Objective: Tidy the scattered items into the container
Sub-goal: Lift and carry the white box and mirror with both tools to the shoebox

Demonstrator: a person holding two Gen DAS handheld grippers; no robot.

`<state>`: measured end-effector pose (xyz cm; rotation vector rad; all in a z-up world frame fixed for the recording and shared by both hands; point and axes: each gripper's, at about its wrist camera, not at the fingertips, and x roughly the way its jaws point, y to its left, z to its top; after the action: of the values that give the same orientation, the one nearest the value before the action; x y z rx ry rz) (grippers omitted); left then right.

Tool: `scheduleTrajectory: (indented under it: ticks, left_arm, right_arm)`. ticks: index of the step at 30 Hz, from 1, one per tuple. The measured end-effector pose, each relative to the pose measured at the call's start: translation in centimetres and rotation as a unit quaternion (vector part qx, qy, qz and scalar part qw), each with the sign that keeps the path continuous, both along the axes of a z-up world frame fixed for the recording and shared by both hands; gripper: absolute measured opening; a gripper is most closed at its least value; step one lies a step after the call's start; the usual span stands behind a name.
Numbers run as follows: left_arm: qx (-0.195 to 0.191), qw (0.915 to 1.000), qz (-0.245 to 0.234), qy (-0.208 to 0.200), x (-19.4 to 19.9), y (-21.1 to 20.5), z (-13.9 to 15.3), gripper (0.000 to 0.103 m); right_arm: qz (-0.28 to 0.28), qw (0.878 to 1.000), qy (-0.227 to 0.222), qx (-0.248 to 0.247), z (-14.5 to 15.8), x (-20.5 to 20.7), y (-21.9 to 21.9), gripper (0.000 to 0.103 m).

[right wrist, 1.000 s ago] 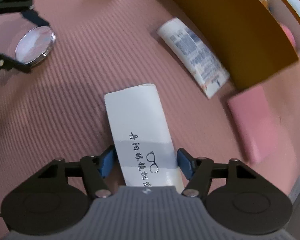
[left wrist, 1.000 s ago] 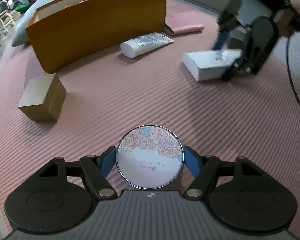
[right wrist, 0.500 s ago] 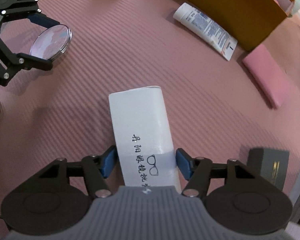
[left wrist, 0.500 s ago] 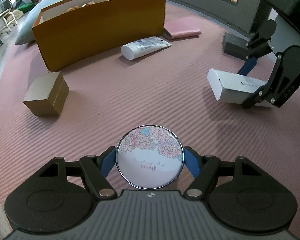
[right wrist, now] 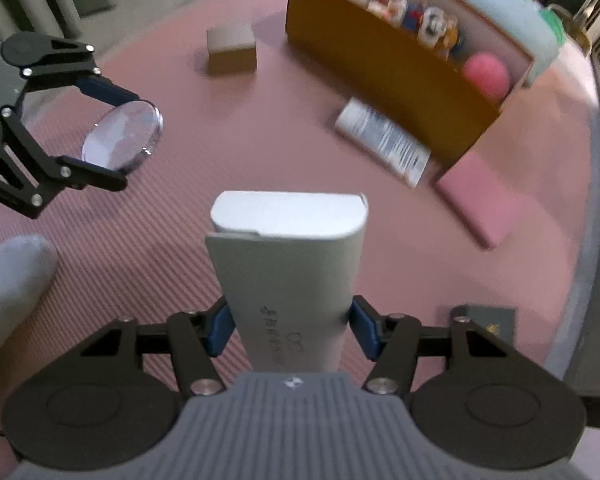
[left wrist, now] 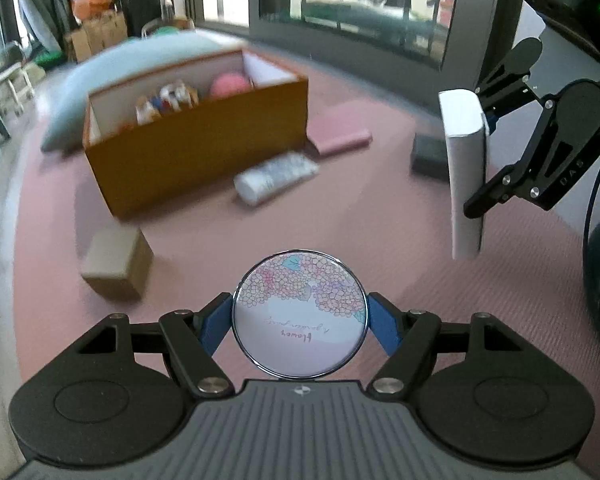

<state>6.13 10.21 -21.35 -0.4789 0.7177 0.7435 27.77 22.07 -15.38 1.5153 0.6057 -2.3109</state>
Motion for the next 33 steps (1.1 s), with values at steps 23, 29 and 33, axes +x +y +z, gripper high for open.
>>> scheduleTrajectory:
  ticks: [23,29,33]
  left_arm:
    - [0.144,0.9893,0.021,-0.014,-3.0,9.3,11.2,0.084]
    - [0.167,0.9851,0.04,-0.015,-3.1,12.5,12.1,0.084]
    - [0.16,0.9857,0.047,-0.022,-3.2,13.9,11.5,0.084]
  right_arm:
    - [0.105,0.982,0.143,0.059,16.6,-3.7,-3.3,0.062]
    - [0.101,0.983,0.154,0.022,19.0,-7.8,-3.3,0.062]
    - [0.096,0.983,0.157,-0.001,18.8,-11.8,-3.8,0.062]
